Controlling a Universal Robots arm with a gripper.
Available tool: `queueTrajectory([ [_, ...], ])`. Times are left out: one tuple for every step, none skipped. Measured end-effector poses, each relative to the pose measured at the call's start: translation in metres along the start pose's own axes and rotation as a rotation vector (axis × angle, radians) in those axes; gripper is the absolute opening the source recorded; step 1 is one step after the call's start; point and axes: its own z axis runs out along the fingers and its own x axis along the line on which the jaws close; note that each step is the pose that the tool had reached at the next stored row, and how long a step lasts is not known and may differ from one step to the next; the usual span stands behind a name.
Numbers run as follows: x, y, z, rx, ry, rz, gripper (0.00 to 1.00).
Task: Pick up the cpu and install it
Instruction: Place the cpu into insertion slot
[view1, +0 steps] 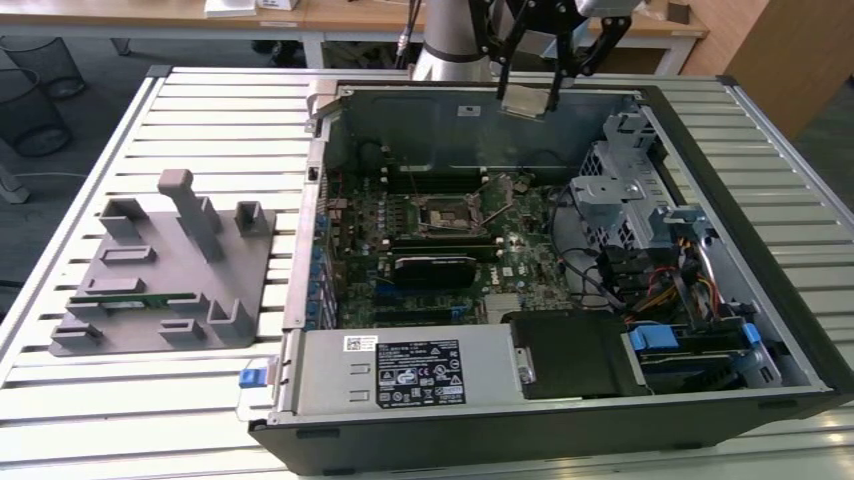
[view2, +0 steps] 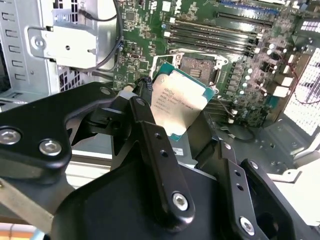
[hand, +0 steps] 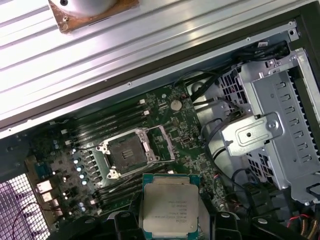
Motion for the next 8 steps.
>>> queueTrajectory([
  [0.0, 0.0, 0.0, 0.0002, 0.0001, 0.007, 0.53],
  [0.0, 0.0, 0.0001, 0.0003, 0.0002, 0.014, 0.53],
  [0.0, 0.0, 0.0001, 0.0004, 0.0003, 0.021, 0.53],
  [0.0, 0.0, 0.0002, 0.0005, 0.0004, 0.028, 0.53],
  [0.0, 0.0, 0.0002, 0.0007, 0.0005, 0.034, 0.53],
  [0.0, 0.0, 0.0002, 0.0008, 0.0007, 0.041, 0.53],
  [0.0, 0.0, 0.0003, 0.0009, 0.0007, 0.048, 0.53],
  [0.0, 0.0, 0.0003, 0.001, 0.0009, 0.055, 0.53],
])
